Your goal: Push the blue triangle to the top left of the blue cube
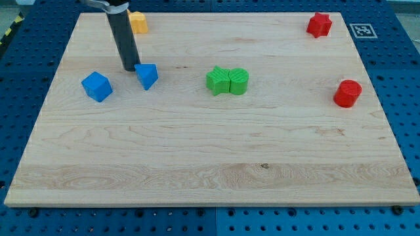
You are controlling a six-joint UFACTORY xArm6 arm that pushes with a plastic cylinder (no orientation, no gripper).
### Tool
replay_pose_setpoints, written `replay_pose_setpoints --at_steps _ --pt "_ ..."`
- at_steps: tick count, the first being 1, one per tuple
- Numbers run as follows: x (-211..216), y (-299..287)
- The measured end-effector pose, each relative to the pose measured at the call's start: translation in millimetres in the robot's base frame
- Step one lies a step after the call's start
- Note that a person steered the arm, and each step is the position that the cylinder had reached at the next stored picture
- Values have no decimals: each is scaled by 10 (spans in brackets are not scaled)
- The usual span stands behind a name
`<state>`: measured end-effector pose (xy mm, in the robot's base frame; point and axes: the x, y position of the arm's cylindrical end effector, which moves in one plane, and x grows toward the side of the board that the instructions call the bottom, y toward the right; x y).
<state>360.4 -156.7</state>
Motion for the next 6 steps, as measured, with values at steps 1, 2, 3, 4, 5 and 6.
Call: replay_pose_setpoints --at_steps 1,2,3,4,5,6 --pt "0 275" --pt "22 730" --pt "218 742" --pt "267 363" --pt "246 -84" --pt "247 -360"
